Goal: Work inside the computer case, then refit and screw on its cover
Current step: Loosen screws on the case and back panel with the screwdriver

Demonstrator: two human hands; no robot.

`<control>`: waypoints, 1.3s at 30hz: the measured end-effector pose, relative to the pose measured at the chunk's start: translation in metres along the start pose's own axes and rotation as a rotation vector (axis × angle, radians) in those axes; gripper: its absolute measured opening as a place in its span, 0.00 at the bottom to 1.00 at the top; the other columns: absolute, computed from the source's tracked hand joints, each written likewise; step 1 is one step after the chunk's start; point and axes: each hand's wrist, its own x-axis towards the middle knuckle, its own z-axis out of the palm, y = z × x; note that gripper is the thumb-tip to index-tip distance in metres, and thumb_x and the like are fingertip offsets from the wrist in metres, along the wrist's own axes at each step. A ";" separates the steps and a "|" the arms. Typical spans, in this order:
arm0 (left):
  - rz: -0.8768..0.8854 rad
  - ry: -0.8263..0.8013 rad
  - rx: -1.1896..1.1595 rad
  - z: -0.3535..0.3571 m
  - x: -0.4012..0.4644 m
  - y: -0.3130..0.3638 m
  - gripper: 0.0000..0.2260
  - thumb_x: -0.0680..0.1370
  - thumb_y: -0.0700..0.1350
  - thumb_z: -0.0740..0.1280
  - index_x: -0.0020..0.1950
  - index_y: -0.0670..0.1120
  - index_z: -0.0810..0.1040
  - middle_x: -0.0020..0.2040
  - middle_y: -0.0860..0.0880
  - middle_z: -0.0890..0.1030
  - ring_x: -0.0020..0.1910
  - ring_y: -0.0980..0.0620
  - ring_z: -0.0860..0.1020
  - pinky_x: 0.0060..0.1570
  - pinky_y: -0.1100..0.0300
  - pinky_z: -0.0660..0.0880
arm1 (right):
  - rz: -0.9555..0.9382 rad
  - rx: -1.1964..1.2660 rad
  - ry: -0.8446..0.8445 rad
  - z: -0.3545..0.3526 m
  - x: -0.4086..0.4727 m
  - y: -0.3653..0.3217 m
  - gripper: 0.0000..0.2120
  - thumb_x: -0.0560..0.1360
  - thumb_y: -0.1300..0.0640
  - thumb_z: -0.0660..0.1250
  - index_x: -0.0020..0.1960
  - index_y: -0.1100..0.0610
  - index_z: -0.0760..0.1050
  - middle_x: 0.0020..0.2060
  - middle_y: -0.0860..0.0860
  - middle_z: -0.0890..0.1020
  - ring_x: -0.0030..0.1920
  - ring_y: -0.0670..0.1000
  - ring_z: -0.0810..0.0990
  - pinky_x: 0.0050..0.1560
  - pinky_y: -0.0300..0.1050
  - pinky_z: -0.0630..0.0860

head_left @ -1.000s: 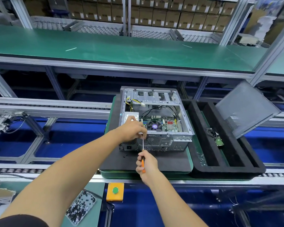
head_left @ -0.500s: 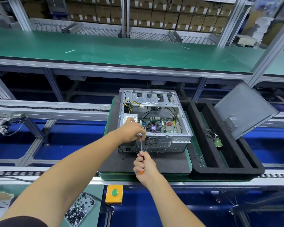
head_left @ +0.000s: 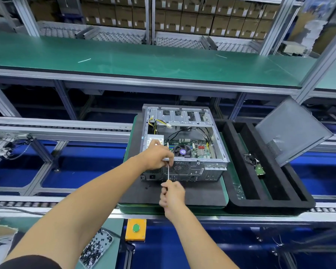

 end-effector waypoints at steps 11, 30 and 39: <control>0.002 0.022 0.016 -0.001 -0.002 0.003 0.03 0.75 0.46 0.75 0.46 0.53 0.84 0.48 0.57 0.84 0.52 0.57 0.78 0.67 0.51 0.57 | -0.323 -0.607 0.305 -0.006 -0.016 0.003 0.10 0.74 0.51 0.68 0.43 0.53 0.69 0.31 0.48 0.81 0.27 0.50 0.78 0.31 0.44 0.69; -0.112 0.078 -0.015 0.004 -0.002 0.012 0.11 0.72 0.38 0.73 0.41 0.56 0.83 0.45 0.57 0.84 0.50 0.59 0.78 0.68 0.54 0.55 | -0.409 -0.613 0.361 -0.005 0.001 0.016 0.13 0.78 0.57 0.67 0.40 0.55 0.65 0.34 0.54 0.78 0.31 0.54 0.75 0.29 0.46 0.69; -0.106 0.101 0.013 0.008 -0.002 0.010 0.12 0.73 0.42 0.75 0.47 0.51 0.73 0.35 0.62 0.72 0.39 0.53 0.73 0.65 0.53 0.57 | 0.221 0.247 -0.135 0.003 0.005 0.009 0.11 0.79 0.56 0.64 0.39 0.58 0.73 0.25 0.50 0.73 0.21 0.48 0.68 0.20 0.36 0.65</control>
